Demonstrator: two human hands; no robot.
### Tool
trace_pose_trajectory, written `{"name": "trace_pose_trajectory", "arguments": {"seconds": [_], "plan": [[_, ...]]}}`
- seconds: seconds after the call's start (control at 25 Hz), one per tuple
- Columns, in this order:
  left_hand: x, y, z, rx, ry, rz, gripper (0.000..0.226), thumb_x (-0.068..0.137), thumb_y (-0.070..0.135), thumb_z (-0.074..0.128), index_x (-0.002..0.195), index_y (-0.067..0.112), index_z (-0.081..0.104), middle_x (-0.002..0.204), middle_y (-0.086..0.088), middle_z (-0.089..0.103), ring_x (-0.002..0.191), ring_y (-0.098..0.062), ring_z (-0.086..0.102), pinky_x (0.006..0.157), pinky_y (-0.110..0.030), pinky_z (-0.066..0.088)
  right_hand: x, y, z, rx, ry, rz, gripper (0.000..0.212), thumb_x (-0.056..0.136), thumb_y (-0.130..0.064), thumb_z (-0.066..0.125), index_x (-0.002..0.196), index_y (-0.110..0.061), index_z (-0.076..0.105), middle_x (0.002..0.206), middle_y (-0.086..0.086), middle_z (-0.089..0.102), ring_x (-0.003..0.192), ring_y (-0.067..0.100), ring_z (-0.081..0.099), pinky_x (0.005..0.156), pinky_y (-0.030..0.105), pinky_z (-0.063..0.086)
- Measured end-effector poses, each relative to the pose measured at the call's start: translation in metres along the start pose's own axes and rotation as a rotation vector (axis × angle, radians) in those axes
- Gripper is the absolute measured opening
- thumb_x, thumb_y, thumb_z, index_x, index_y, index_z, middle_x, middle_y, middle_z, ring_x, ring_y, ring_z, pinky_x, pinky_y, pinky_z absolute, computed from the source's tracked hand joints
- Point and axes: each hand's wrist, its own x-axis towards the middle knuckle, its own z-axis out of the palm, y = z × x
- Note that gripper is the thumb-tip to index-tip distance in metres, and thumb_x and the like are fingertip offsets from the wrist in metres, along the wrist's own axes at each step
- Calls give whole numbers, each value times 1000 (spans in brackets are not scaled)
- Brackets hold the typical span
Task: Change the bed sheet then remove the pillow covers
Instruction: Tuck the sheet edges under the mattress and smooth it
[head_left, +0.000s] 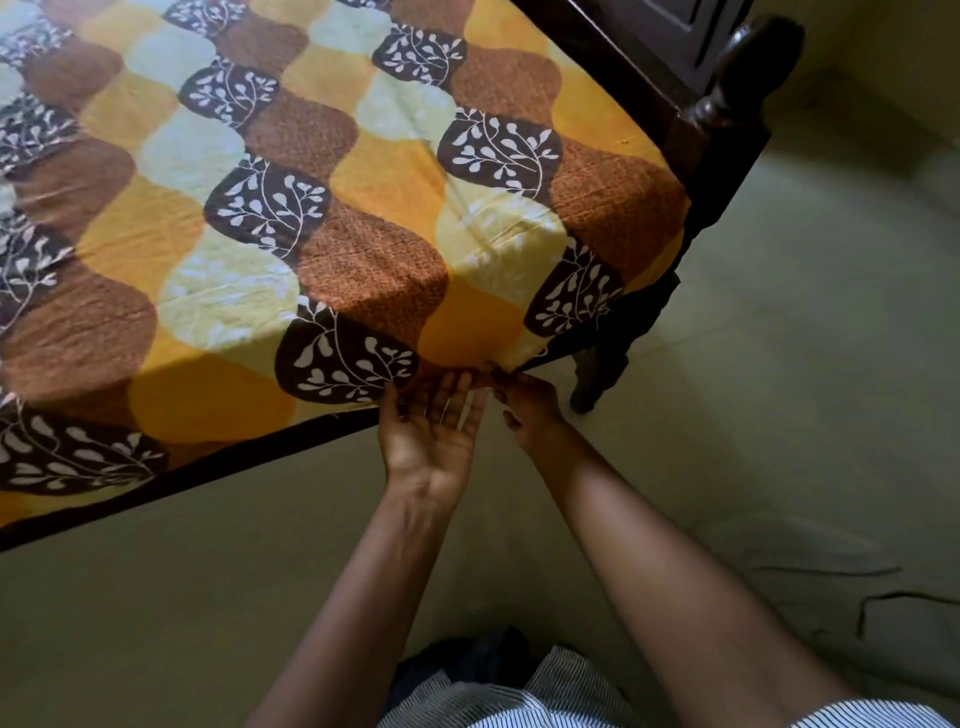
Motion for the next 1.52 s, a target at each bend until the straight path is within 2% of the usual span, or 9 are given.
{"name": "trace_pose_trajectory", "arguments": {"seconds": [0.12, 0.32, 0.44, 0.56, 0.76, 0.92, 1.2, 1.4, 1.52], "plan": [[4, 5, -1, -85, -83, -27, 63, 92, 51, 35, 129, 1, 46, 131, -19, 51, 124, -30, 47, 100, -44, 39, -2, 1, 3, -22, 70, -26, 23, 74, -37, 76, 75, -16, 65, 86, 4, 63, 79, 16, 53, 73, 34, 45], [8, 5, -16, -209, -183, -77, 74, 90, 57, 30, 130, -3, 44, 135, -21, 49, 129, -32, 43, 102, -50, 35, -20, -10, -3, 347, -45, -27, 12, 83, -16, 68, 74, -14, 61, 63, 1, 63, 56, 9, 56, 54, 20, 46], [10, 5, -20, -222, -228, -93, 72, 89, 55, 31, 129, -2, 46, 135, -19, 51, 130, -30, 43, 100, -51, 35, -32, -14, -10, 760, -271, 14, 18, 94, -21, 51, 99, -7, 61, 89, 7, 70, 84, 14, 66, 72, 23, 54], [10, 6, -20, -230, -266, -96, 68, 89, 54, 31, 128, 1, 49, 132, -17, 54, 127, -29, 46, 96, -52, 37, -41, -14, -14, 913, -447, 8, 38, 96, -38, 39, 112, -8, 57, 110, 9, 63, 106, 21, 58, 92, 34, 45], [11, 4, -24, -99, -241, -72, 60, 90, 51, 30, 123, 6, 53, 130, -12, 57, 123, -25, 50, 97, -46, 39, -34, -33, 6, 895, -469, -22, 60, 94, -57, 31, 126, -10, 51, 104, 7, 65, 98, 21, 60, 82, 32, 49], [7, 12, -33, -9, -16, 59, 43, 94, 37, 37, 120, 7, 54, 133, -14, 54, 112, -27, 56, 86, -41, 46, -43, -17, 1, 852, -367, -30, 46, 98, -35, 41, 135, -8, 46, 129, 12, 55, 118, 24, 53, 94, 33, 46], [2, 28, -37, -235, -57, 162, 75, 90, 61, 27, 135, 2, 39, 133, -20, 49, 127, -33, 44, 106, -50, 33, -64, 2, 11, 778, -379, 7, 36, 98, -23, 40, 130, -9, 50, 129, 10, 55, 119, 21, 51, 95, 31, 43], [9, 23, -11, -285, -47, 268, 39, 94, 30, 31, 115, 5, 52, 114, -16, 57, 113, -32, 53, 103, -46, 38, -68, -4, 8, 694, -419, -9, 36, 98, -24, 41, 129, -10, 51, 120, 7, 59, 107, 18, 58, 92, 32, 46], [10, 17, -2, -118, 125, 293, 21, 95, 17, 38, 97, 10, 57, 104, -9, 61, 93, -21, 60, 95, -37, 47, -68, -3, 0, 651, -430, -30, 37, 98, -24, 39, 132, -12, 48, 131, 8, 55, 112, 20, 56, 88, 30, 47]]}}
